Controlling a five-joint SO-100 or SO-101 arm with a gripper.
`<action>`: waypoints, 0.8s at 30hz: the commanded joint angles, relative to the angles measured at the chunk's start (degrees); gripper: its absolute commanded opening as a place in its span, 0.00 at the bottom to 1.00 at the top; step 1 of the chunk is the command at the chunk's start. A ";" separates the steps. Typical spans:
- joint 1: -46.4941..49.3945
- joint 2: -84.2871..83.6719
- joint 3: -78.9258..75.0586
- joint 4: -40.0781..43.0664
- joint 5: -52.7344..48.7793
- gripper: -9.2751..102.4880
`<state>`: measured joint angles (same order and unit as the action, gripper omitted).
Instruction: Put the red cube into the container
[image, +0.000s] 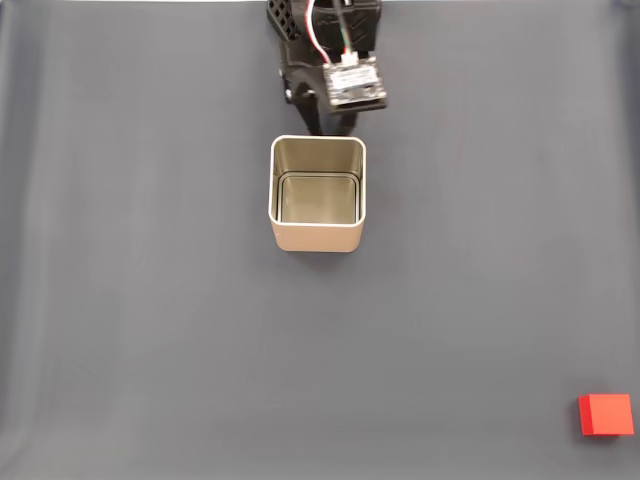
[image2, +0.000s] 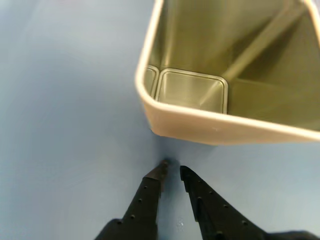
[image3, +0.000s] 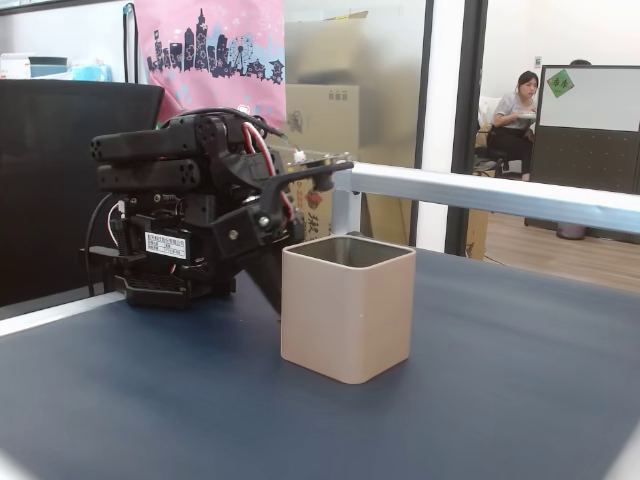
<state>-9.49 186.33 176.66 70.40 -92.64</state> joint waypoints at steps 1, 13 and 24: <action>-5.71 0.62 0.18 -4.22 -0.88 0.13; -26.81 -15.82 -10.81 -14.24 6.06 0.14; -26.89 -38.76 -41.04 -7.73 11.07 0.14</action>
<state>-36.30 150.47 145.11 61.00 -82.35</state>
